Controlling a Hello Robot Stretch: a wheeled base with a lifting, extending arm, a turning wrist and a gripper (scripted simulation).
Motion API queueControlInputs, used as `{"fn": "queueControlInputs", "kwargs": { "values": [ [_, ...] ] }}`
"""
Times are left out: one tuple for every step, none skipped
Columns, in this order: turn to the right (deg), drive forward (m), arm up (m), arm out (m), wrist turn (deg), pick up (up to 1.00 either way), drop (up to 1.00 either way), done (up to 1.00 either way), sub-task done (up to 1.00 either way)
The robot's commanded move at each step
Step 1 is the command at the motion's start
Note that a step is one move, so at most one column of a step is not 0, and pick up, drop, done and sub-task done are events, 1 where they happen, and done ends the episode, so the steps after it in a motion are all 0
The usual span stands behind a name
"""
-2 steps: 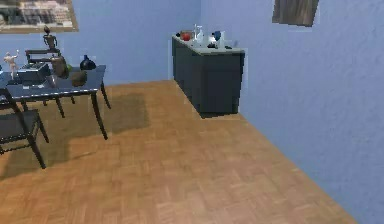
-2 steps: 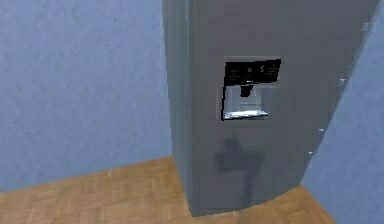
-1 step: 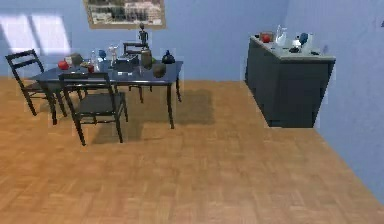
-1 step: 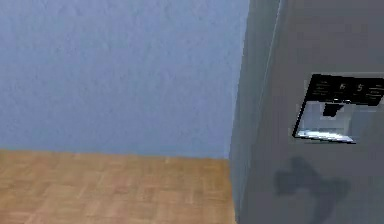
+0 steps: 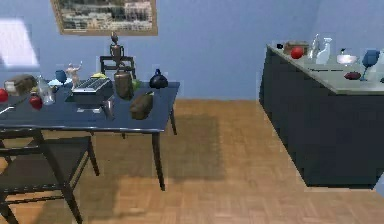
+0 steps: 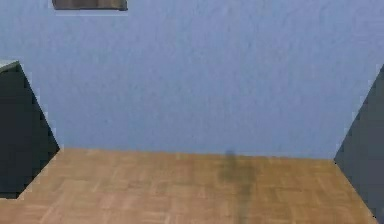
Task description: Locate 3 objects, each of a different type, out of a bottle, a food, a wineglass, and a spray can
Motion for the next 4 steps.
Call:
{"fn": "queueControlInputs", "kwargs": {
  "values": [
    [-3.0,0.0,0.0,0.0,0.0,0.0,0.0,0.0,0.0],
    [0.0,0.6,0.0,0.0,0.0,0.0,0.0,0.0,0.0],
    [-18.0,0.0,0.0,0.0,0.0,0.0,0.0,0.0,0.0],
    [0.0,0.0,0.0,0.0,0.0,0.0,0.0,0.0,1.0]
  ]
}}
